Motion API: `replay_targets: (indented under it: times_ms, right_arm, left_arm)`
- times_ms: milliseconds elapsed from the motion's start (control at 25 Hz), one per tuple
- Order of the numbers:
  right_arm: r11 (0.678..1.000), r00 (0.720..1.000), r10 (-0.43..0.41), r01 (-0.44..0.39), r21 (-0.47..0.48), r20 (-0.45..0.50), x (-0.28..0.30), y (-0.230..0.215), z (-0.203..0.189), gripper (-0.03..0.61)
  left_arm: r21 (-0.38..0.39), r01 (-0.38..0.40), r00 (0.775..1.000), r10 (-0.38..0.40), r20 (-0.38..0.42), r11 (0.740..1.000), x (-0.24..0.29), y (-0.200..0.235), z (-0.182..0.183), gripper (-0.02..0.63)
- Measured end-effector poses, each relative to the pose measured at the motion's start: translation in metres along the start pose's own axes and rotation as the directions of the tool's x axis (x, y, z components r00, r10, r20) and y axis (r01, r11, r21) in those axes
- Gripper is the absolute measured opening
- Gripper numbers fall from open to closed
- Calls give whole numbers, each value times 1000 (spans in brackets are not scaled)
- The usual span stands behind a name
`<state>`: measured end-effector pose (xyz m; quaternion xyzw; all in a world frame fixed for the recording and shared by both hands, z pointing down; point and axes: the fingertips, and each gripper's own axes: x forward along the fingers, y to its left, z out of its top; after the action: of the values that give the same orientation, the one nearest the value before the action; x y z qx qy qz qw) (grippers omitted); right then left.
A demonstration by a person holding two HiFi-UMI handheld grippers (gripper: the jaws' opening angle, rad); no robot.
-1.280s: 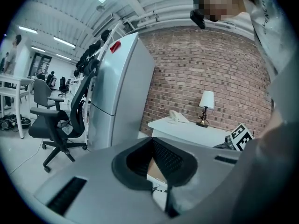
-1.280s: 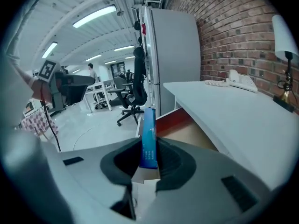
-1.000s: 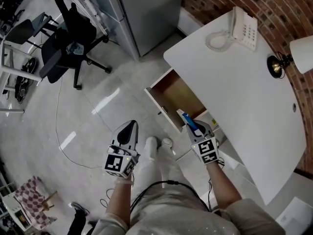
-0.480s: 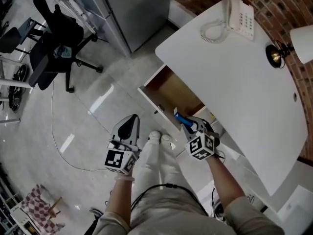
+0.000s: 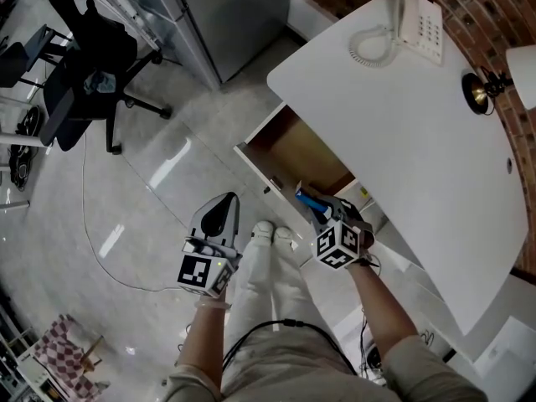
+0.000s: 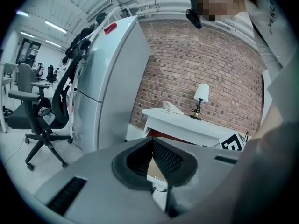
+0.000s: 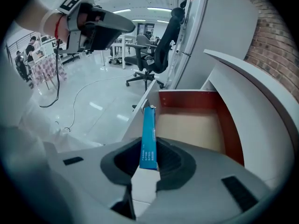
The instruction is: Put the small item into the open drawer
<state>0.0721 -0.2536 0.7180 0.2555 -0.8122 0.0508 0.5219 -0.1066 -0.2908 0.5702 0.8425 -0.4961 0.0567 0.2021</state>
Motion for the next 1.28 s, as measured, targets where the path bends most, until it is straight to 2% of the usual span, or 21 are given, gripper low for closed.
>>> replay_targets:
  times_ms: [360, 800, 1280]
  right_arm:
    - [999, 998, 18, -21, -43, -57, 21, 1, -7, 81]
    - [998, 994, 40, -45, -43, -104, 36, -1, -13, 83]
    - [998, 990, 55, -54, 10, -133, 47, -1, -19, 84]
  left_arm:
    - [-11, -2, 1000, 2, -6, 1000, 5, 4, -10, 5]
    - [-41, -22, 1000, 22, -5, 999, 4, 10, -18, 5]
    - [-56, -36, 999, 35, -23, 998, 1, 19, -28, 5]
